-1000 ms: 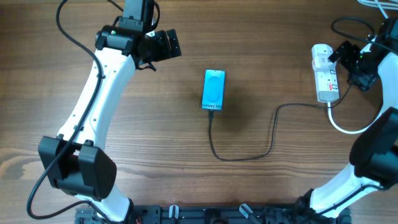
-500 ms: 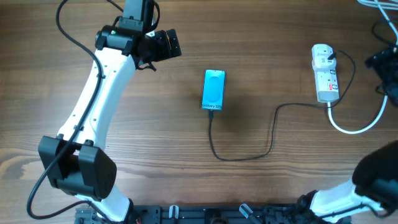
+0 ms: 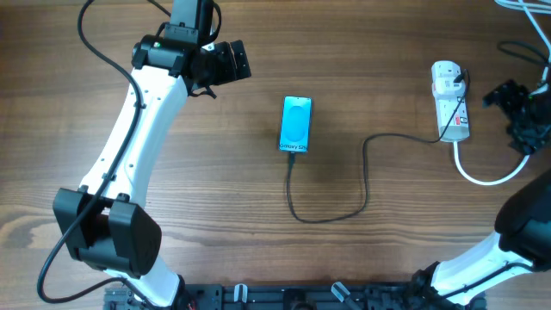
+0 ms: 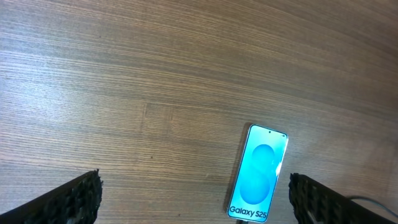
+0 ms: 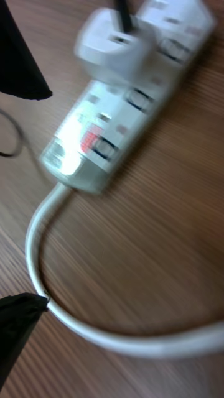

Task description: Plug charger to phone and switch on socket

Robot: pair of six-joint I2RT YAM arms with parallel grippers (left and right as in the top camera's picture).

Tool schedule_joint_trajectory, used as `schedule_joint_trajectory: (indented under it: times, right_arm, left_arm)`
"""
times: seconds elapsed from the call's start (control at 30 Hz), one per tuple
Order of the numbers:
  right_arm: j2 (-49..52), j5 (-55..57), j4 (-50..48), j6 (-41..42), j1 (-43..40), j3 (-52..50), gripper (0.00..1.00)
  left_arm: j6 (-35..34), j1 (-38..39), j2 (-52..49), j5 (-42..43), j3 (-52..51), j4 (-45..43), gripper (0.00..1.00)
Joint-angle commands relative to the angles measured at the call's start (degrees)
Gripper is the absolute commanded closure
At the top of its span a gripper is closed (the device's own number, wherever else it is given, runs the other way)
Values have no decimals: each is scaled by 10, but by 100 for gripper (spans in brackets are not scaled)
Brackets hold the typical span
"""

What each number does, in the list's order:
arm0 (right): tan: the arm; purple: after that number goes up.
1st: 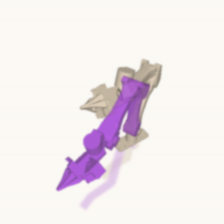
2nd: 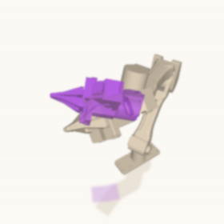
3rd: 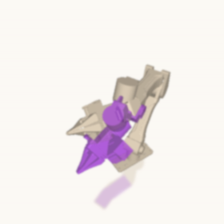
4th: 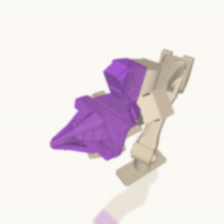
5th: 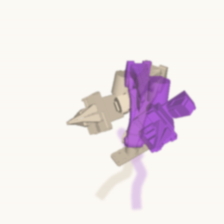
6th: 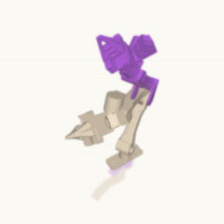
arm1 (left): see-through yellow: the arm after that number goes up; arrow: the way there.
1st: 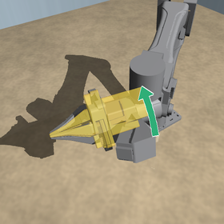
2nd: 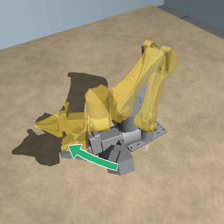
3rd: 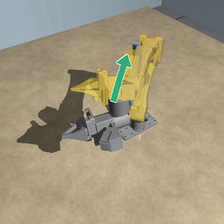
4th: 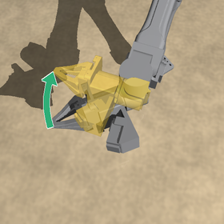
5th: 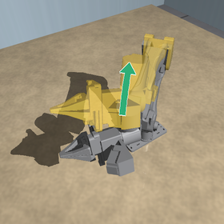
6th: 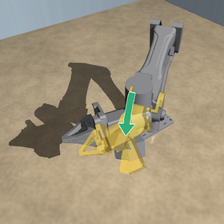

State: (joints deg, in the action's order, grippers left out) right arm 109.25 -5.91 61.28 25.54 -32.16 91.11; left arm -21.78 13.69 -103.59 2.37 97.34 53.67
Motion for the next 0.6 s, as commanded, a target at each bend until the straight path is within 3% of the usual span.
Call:
schedule_joint_trajectory:
  times: [0.0,0.27,0.57]
  right_arm:
    - [-2,40,-33,30,-13,3,0]
    - [88,33,-160,13,47,-18,0]
    - [113,84,-181,-2,68,-19,0]
  left_arm:
    - [-3,-1,-3,-9,-2,0,0]
    - [-3,-1,-3,-9,-2,0,0]
    - [-3,-1,-3,-9,-2,0,0]
